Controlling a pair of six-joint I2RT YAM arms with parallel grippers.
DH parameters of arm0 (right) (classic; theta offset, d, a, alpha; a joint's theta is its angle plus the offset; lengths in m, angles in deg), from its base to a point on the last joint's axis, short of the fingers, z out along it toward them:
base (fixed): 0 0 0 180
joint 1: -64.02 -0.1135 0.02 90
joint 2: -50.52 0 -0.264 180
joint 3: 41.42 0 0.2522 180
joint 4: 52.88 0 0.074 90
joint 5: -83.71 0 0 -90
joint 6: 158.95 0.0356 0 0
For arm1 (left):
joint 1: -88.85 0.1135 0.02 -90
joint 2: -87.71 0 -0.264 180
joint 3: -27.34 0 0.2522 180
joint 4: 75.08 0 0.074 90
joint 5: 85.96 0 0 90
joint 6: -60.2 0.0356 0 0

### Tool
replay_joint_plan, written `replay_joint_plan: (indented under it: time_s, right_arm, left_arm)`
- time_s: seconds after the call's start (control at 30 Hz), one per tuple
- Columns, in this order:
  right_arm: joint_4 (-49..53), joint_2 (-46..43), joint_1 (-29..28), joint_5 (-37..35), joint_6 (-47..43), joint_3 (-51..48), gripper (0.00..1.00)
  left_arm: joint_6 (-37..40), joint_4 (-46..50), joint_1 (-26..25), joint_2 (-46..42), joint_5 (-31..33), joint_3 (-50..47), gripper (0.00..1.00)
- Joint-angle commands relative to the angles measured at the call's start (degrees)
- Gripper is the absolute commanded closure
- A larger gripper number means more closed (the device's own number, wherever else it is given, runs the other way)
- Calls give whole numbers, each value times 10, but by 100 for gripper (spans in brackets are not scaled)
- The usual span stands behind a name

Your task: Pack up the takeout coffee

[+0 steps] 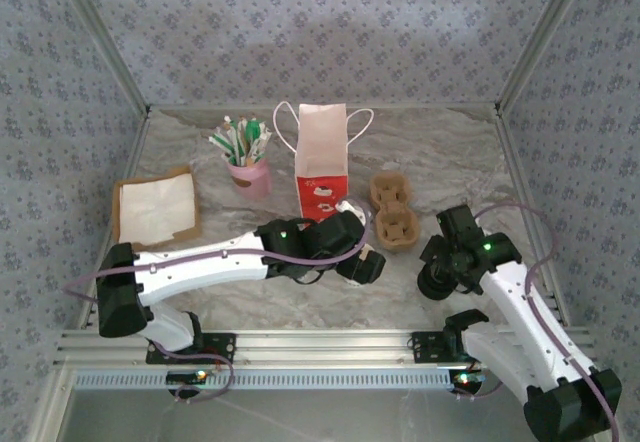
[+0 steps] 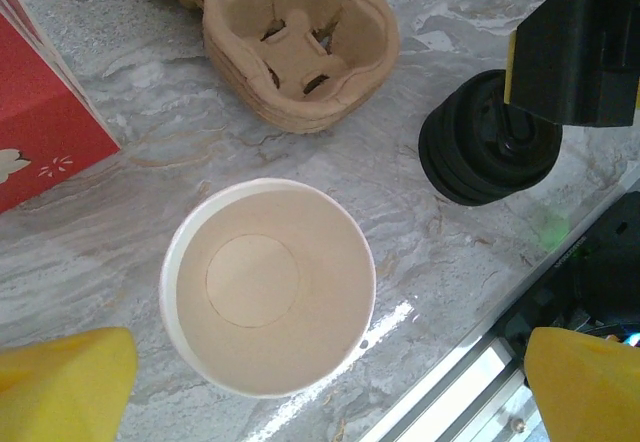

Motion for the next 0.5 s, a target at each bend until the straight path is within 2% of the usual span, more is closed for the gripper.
replay_joint_plan:
  time_s: [0.0,0.3,0.47]
  right_arm:
    - [-24,14,6,30,11,-16,1]
    - [-58,45,6,45,12,-35,11]
    - [-61,51,6,30,13,-39,12]
  left_arm:
    - [16,-8,-3,-3,-2,22,0]
    - [15,-8,-3,-7,5,15,1]
    - [15,-10,-3,-7,5,13,1]
